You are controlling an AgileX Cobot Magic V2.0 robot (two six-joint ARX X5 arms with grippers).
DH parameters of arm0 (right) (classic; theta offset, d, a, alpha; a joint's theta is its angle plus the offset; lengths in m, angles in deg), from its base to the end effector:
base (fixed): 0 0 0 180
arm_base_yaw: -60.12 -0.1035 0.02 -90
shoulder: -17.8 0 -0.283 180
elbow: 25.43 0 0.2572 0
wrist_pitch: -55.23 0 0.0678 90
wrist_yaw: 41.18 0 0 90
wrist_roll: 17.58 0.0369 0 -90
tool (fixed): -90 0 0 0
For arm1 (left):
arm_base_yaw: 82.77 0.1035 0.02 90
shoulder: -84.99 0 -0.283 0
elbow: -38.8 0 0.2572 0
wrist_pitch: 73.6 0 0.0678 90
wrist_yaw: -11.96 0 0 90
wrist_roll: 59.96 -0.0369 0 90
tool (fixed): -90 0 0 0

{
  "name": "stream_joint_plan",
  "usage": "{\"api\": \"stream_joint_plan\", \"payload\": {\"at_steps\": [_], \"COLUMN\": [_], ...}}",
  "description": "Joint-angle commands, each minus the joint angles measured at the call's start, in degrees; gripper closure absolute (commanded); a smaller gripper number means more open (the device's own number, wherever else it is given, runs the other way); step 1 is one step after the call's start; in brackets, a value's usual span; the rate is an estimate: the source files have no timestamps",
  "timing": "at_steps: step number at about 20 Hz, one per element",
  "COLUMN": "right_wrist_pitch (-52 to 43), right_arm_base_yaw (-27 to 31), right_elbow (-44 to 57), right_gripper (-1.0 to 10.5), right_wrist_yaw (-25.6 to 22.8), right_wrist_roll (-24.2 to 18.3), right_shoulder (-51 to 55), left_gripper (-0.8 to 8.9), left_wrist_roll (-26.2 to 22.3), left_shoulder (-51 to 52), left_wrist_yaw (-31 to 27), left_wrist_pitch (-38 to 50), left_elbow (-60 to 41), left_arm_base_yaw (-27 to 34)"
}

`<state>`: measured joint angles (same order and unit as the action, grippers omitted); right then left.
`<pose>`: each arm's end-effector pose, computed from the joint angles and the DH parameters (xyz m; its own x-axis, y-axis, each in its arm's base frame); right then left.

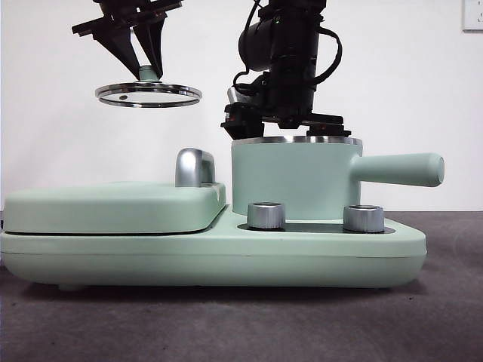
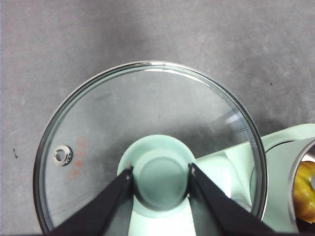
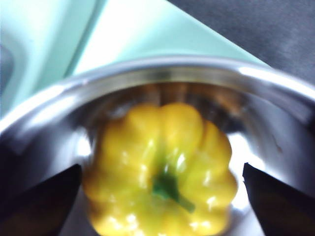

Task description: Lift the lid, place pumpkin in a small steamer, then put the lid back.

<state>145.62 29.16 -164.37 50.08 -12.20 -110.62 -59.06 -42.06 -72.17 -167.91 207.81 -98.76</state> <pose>0.4002 0.2410 0.2691 0.1395 0.1093 -0.9842 -0.4362 0.8990 0.0380 0.4273 -0.1264 0.4186 0.5560 -0.2657 -0.7876 0.3221 0.9424 -0.0906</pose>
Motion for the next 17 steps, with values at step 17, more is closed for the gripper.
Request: {"api": "stream_joint_plan", "payload": {"at_steps": [17], "right_wrist_pitch": [4.6], "right_arm_base_yaw": [-0.5], "right_elbow": [23.7], "right_gripper": [4.0], "right_wrist_yaw": [1.7], "right_wrist_roll": [0.3], "right_shoulder": [41.6], "left_gripper": [7.31], "left_wrist_roll": [0.9], "left_shoulder": [0.5], "left_wrist_yaw": [3.6], "left_wrist_pitch": [0.9], "left_elbow": [2.6], "left_arm_base_yaw": [-2.3]}}
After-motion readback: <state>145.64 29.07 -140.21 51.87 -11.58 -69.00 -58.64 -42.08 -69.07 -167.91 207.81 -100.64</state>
